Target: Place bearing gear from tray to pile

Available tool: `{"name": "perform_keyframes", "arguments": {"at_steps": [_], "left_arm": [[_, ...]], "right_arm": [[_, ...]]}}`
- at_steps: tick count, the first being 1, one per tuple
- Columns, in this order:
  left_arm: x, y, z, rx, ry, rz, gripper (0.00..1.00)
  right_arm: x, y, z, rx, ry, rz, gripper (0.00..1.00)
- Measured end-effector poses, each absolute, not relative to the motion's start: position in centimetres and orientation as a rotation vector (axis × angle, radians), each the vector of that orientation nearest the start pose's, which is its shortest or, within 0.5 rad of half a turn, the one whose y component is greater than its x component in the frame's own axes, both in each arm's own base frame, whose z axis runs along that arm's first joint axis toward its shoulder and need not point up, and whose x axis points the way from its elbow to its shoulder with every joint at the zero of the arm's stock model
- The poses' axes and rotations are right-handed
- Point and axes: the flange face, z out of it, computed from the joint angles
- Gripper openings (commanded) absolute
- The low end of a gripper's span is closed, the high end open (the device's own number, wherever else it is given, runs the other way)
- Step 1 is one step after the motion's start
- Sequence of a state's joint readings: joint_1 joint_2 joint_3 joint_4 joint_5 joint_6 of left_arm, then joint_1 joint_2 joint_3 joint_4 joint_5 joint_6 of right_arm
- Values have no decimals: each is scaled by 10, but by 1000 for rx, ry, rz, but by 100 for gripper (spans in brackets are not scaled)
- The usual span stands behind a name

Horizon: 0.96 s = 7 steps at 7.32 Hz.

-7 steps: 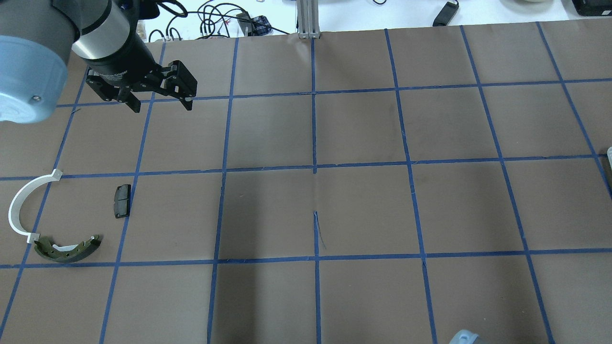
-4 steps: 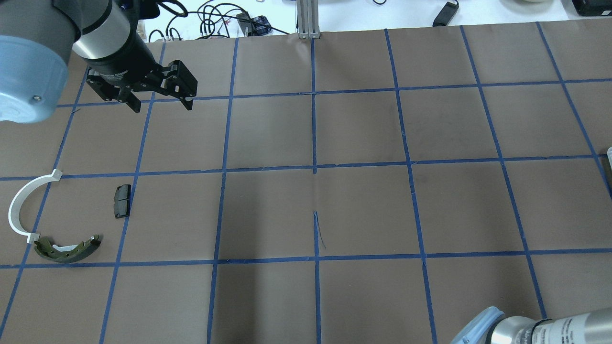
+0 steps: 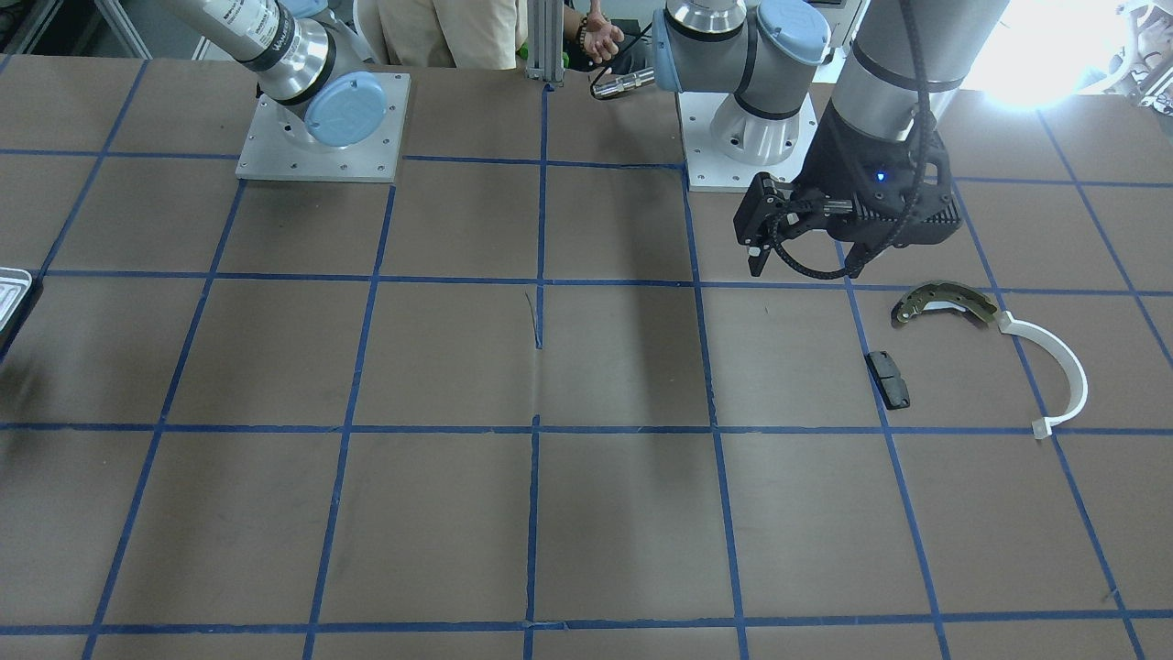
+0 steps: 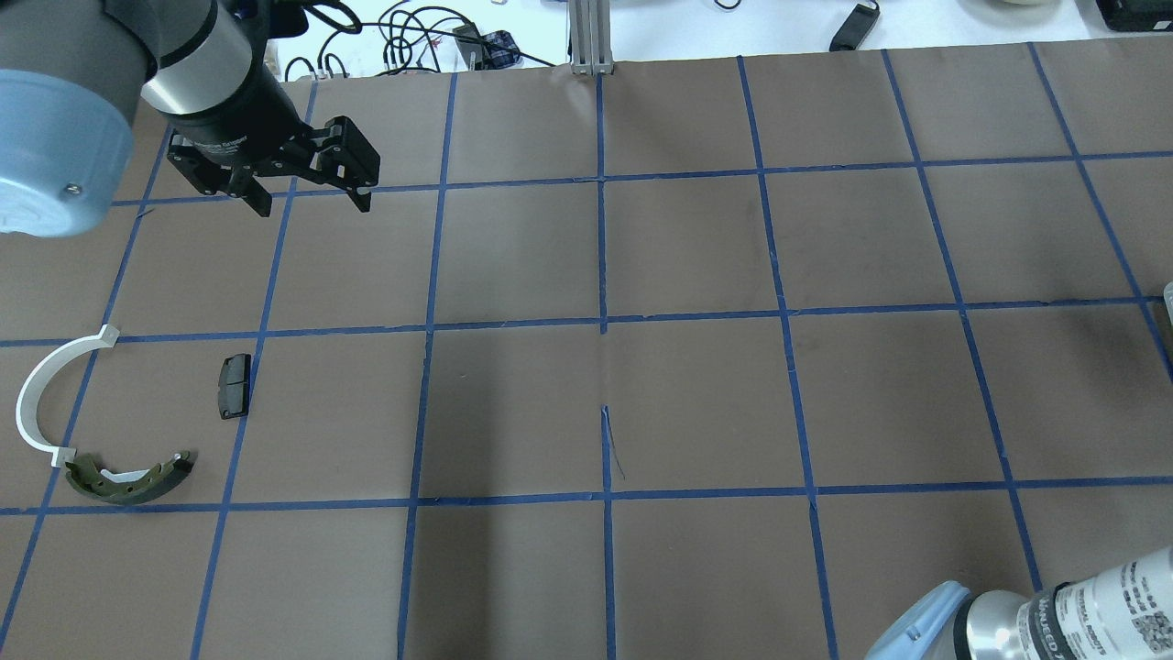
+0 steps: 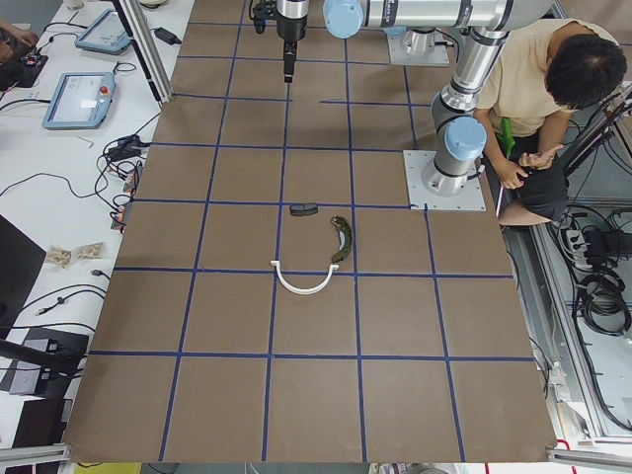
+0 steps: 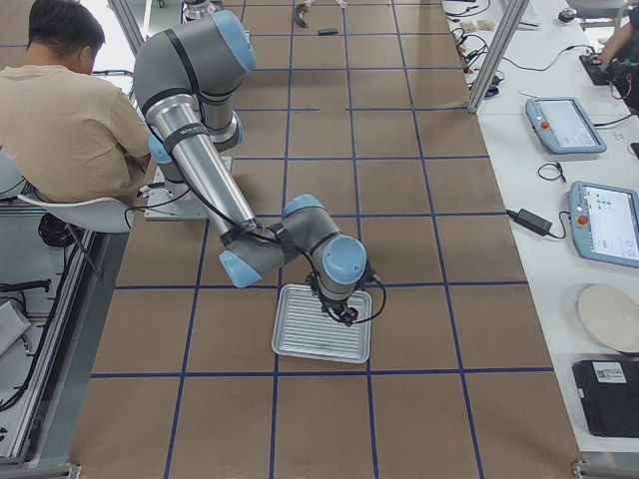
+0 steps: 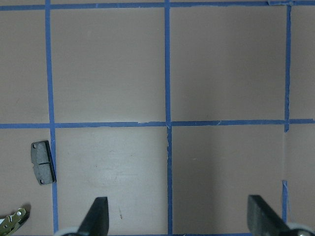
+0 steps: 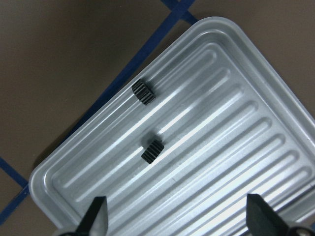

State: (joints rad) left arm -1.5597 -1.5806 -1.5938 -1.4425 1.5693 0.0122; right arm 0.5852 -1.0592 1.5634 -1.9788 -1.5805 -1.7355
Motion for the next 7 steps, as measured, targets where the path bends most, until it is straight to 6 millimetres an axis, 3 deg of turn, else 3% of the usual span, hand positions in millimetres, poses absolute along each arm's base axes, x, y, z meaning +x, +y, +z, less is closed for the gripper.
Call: {"name": "perform_keyframes", "arguments": {"at_steps": [1, 3, 5, 7], "left_arm": [[-128, -506, 485, 1, 3138, -150, 100], [-128, -507, 485, 0, 3139, -150, 100], [-128, -507, 484, 1, 3139, -148, 100], [-128, -506, 484, 7, 3138, -146, 100]], "right_arm": [[-457, -462, 217, -1110, 2834, 42, 76], [-448, -456, 195, -1099, 2859, 33, 76], [-443, -455, 187, -1051, 2882, 5, 72], [-440, -455, 183, -1033, 2881, -14, 31]]}}
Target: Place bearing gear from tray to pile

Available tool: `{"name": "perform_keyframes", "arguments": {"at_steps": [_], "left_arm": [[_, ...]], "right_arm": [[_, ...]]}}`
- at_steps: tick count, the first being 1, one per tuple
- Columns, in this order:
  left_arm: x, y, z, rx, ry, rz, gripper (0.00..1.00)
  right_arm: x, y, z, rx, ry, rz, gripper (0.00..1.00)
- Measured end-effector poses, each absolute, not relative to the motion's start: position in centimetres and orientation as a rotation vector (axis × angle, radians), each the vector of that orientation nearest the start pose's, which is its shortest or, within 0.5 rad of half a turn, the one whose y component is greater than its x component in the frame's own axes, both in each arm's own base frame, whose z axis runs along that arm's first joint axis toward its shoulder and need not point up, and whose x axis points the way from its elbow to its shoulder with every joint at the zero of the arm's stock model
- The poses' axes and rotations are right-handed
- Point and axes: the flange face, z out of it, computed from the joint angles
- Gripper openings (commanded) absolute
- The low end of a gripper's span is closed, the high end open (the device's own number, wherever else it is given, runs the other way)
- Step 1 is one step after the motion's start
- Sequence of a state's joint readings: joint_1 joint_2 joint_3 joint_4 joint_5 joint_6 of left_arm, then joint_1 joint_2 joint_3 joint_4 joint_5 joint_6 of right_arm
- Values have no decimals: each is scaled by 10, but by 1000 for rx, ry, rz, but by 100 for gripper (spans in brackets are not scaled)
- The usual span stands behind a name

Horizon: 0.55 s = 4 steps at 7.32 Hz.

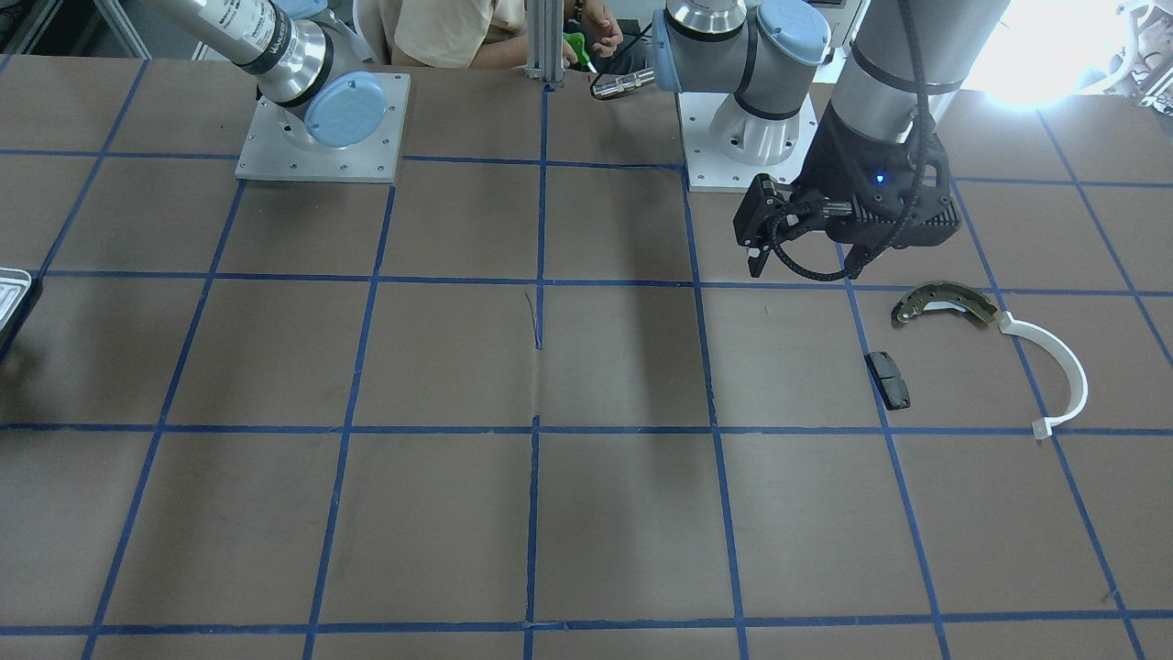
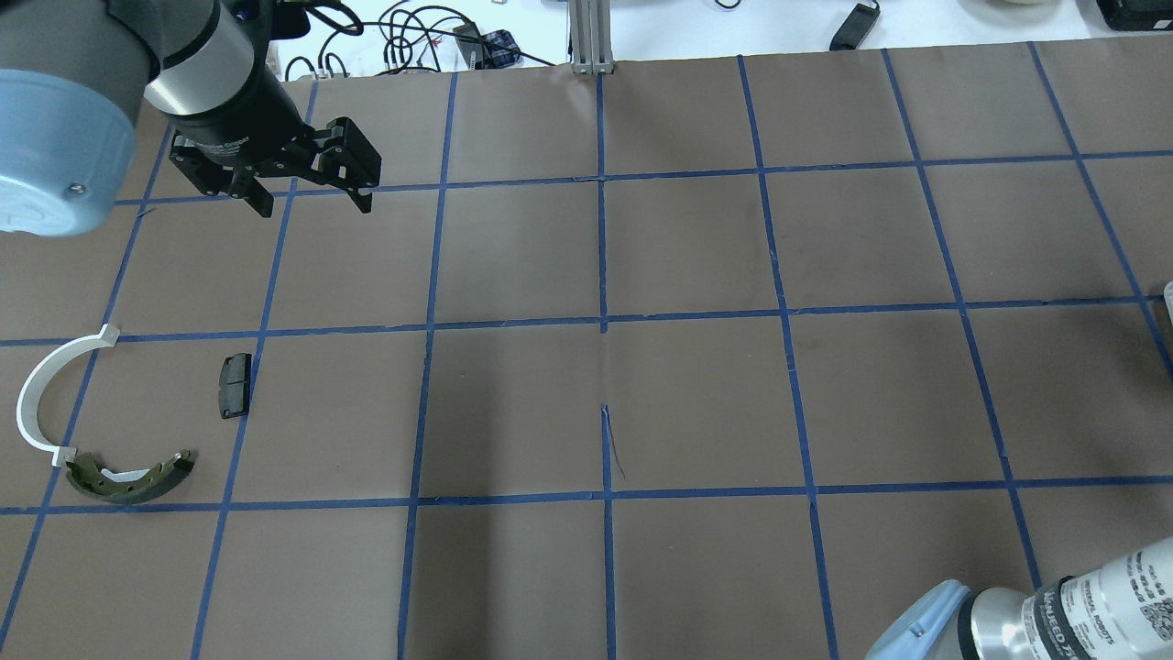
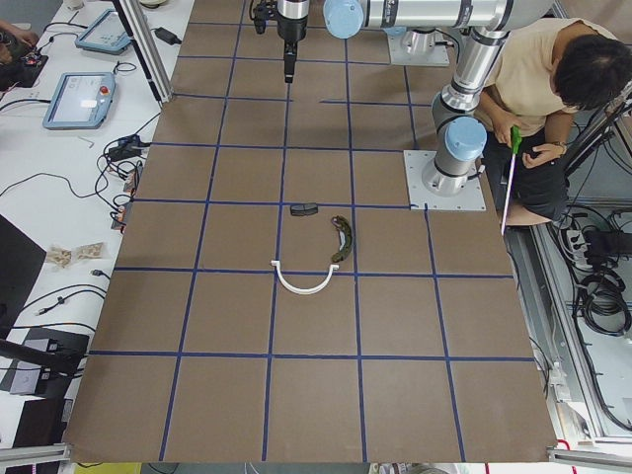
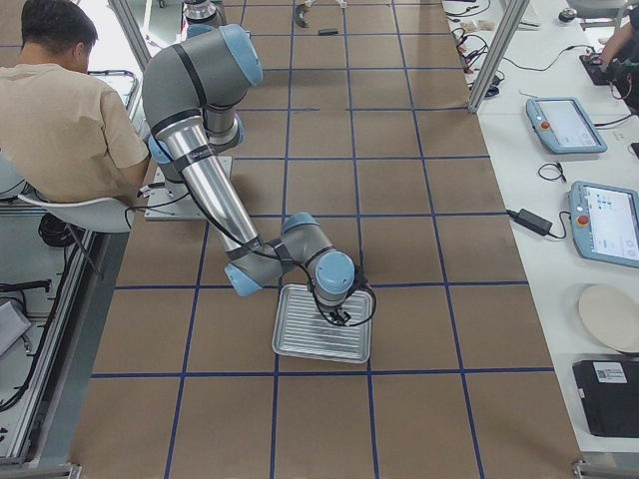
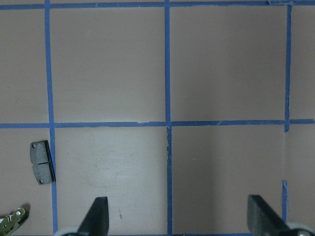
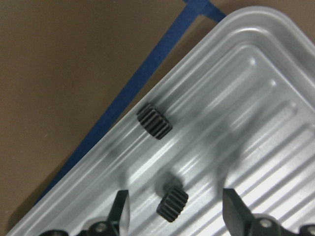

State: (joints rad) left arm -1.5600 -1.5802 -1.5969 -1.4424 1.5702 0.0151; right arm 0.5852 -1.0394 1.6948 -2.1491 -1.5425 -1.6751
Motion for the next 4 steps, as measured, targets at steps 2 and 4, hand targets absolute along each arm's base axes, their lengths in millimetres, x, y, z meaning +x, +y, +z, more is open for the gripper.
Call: {"name": "perform_keyframes", "arguments": {"at_steps": [2, 4], "left_arm": [[-128, -506, 483, 8, 3138, -144, 100], [-128, -505, 484, 7, 3138, -146, 100]], "right_arm": [[-439, -454, 181, -1029, 2880, -15, 0], [-439, -454, 188, -1025, 2891, -9, 0]]}}
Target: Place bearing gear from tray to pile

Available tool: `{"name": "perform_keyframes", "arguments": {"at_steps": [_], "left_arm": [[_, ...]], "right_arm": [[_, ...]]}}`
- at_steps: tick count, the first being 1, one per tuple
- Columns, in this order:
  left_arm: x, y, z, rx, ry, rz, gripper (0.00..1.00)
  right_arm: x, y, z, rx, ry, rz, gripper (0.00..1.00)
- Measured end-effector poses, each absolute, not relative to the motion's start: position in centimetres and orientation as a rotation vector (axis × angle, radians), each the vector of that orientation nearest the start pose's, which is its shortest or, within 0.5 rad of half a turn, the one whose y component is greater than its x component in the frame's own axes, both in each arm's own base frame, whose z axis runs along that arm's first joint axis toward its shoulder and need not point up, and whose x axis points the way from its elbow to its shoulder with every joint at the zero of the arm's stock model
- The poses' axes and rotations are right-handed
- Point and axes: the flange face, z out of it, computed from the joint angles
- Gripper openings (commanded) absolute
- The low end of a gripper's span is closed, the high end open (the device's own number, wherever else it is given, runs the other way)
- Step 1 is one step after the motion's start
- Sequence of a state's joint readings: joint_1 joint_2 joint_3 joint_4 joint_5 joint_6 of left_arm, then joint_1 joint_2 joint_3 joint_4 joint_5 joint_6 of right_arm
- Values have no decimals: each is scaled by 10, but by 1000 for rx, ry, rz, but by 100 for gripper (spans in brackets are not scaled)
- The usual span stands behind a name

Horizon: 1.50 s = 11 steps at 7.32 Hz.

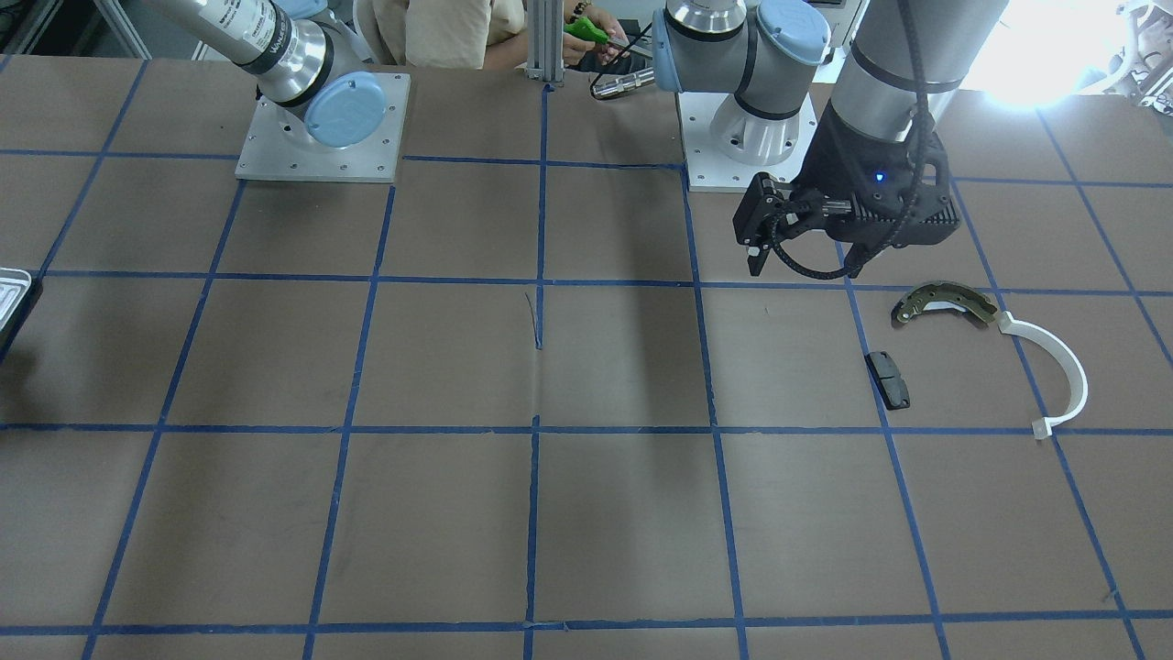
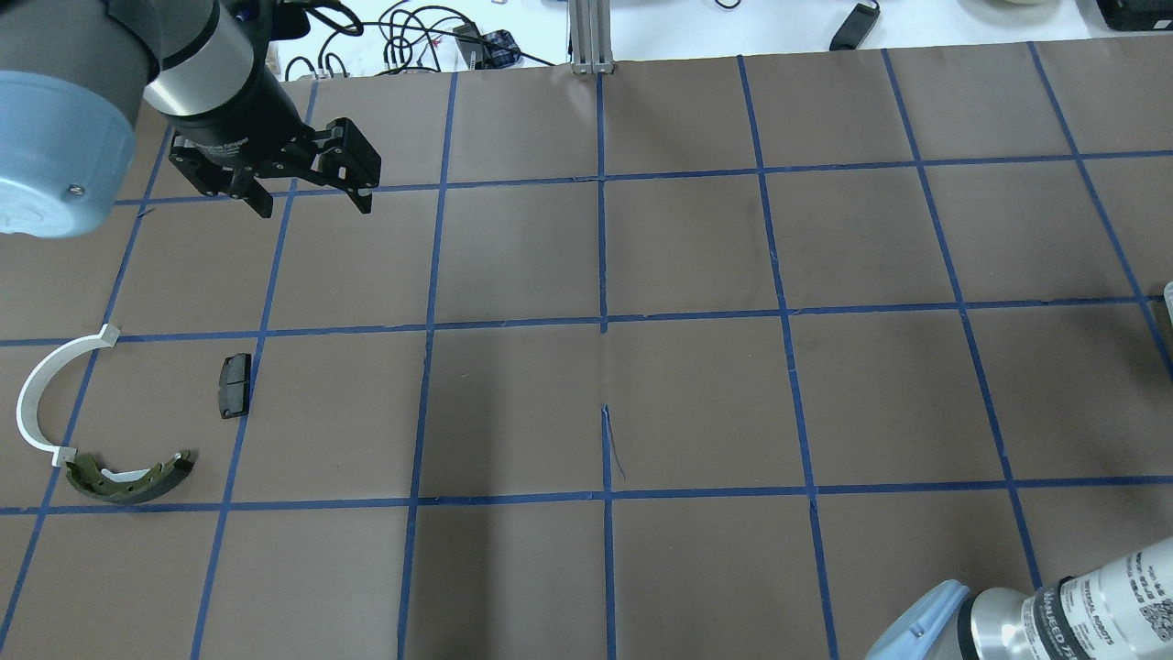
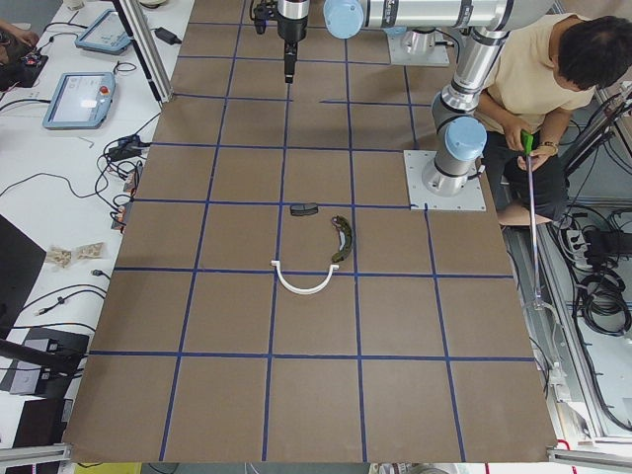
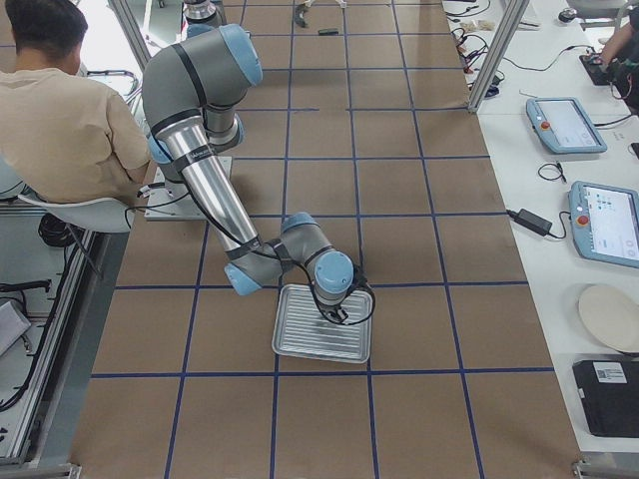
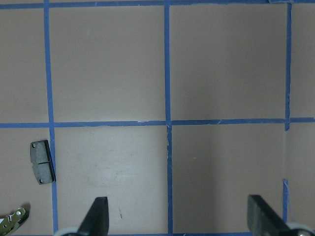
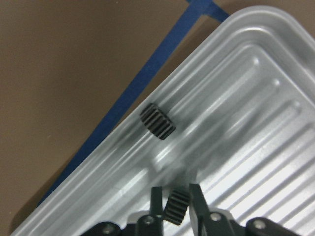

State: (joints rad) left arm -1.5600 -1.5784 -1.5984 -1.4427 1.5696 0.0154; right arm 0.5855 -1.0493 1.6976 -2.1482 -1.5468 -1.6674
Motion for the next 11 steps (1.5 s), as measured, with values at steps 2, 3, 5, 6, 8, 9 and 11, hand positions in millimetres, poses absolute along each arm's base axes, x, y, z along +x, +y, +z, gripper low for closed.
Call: {"name": "perform_keyframes", "arguments": {"at_steps": [2, 3, 5, 6, 8, 9, 11], "left_arm": [[-128, -505, 484, 8, 3138, -149, 100], [-128, -505, 485, 9, 3138, -151, 100], [-128, -505, 485, 10, 3138, -151, 100], [-128, -505, 485, 11, 3137, -151, 100], [-128, -505, 485, 14, 3137, -151, 100], [-127, -505, 485, 14, 3136, -151, 100], [-128, -506, 485, 14, 3136, -150, 100]], "right_arm": [[-427, -457, 230, -986, 2945, -15, 0], [-400, -461, 266, -918, 2963, -14, 0], [-303, -468, 329, -686, 2961, 47, 1], [-236, -472, 356, -552, 2982, 76, 2], [-92, -484, 387, -308, 3052, 92, 3], [-22, -489, 390, -191, 3075, 94, 4], [109, -501, 371, 72, 3052, 59, 6]]}}
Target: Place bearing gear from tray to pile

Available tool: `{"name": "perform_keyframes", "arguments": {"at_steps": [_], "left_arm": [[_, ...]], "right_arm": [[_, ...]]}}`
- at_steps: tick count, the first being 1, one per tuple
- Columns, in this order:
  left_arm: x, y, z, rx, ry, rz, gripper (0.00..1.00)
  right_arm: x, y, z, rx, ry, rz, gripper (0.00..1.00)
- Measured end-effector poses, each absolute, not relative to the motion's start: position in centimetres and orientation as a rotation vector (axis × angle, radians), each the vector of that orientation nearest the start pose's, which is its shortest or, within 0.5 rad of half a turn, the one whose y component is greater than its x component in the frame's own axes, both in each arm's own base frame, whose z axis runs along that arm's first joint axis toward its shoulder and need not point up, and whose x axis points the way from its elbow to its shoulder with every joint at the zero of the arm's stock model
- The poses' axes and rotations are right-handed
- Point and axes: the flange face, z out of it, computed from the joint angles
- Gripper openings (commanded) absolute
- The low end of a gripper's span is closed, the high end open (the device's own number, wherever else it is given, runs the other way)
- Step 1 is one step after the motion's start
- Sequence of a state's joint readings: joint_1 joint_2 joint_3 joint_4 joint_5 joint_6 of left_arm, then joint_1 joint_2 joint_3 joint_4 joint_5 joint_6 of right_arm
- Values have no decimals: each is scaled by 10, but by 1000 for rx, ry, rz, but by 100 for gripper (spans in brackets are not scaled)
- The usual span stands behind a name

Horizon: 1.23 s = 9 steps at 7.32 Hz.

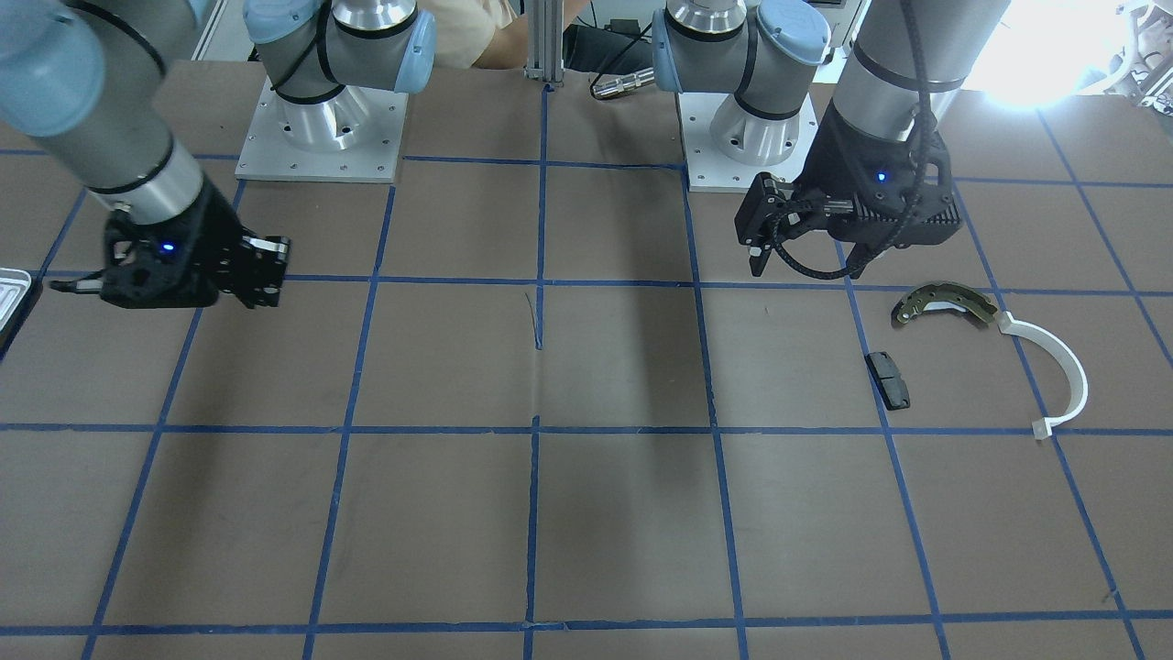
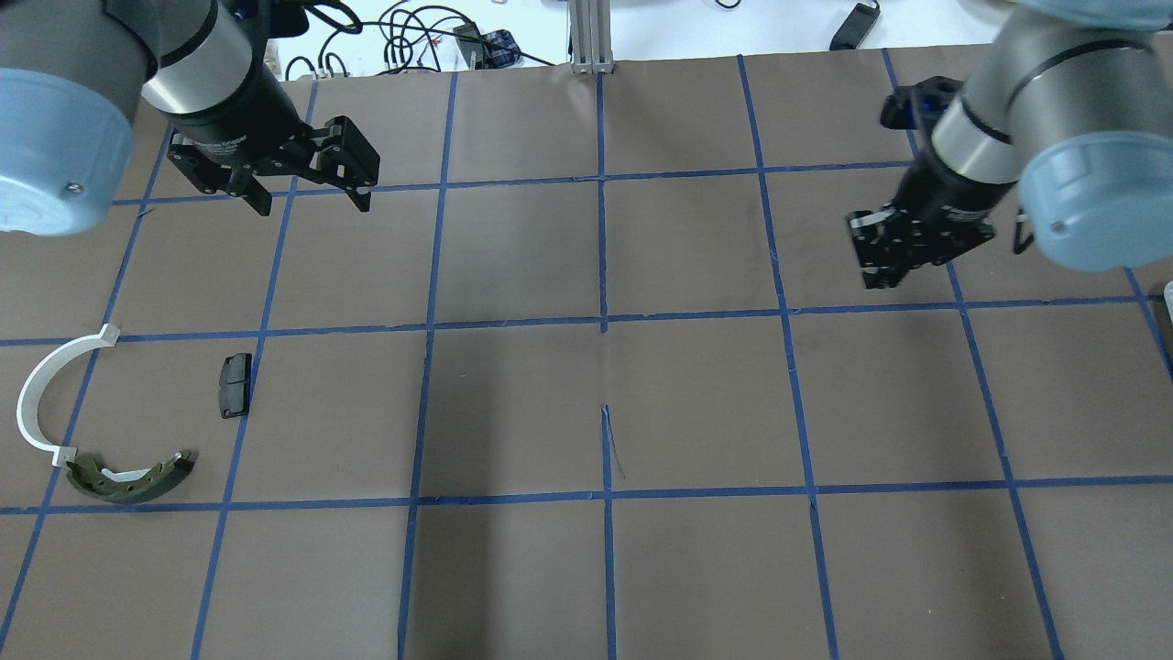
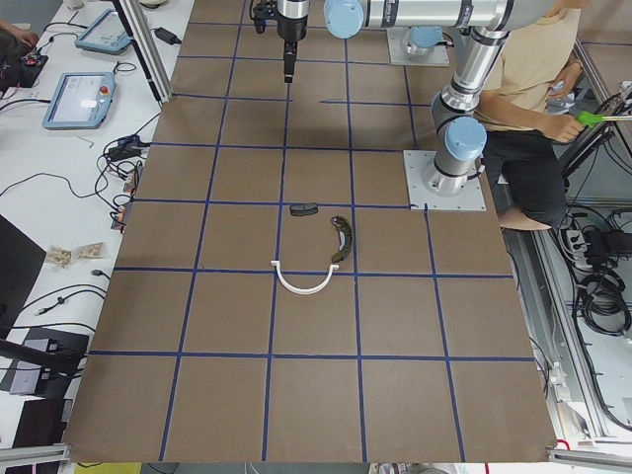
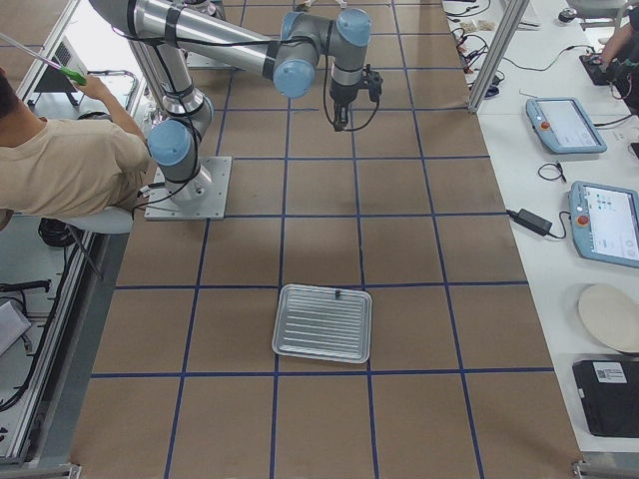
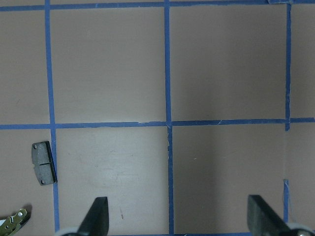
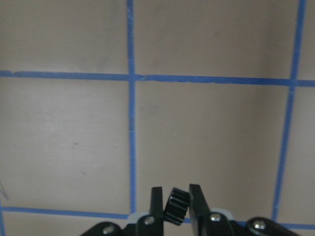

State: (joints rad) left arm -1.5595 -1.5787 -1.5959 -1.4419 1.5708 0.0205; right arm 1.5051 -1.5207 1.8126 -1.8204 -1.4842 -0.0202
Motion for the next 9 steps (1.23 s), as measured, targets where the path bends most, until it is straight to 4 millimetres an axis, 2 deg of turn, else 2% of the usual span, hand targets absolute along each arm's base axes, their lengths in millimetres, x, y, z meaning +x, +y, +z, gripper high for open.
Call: {"name": "perform_keyframes", "arguments": {"at_steps": [2, 3, 4, 5, 6, 8, 9], "left_arm": [[-127, -506, 485, 13, 3137, -150, 100], [-127, -506, 485, 13, 3137, -149, 100], [-127, -506, 484, 12, 3137, -148, 100], [-127, -506, 484, 10, 3137, -146, 100], [-128, -506, 484, 8, 3137, -146, 100], [-128, -506, 483, 8, 3137, -145, 100], [-128, -506, 484, 8, 3138, -145, 100]], "right_arm": [[230, -511, 324, 260, 2961, -5, 6], [283, -513, 292, 297, 2930, -41, 11], [325, -509, 257, 289, 2920, -59, 26], [347, -503, 232, 271, 2925, -51, 64], [356, -501, 220, 264, 2929, -43, 100], [356, -504, 222, 261, 2930, -49, 100], [345, -512, 236, 264, 2926, -73, 100]]}}
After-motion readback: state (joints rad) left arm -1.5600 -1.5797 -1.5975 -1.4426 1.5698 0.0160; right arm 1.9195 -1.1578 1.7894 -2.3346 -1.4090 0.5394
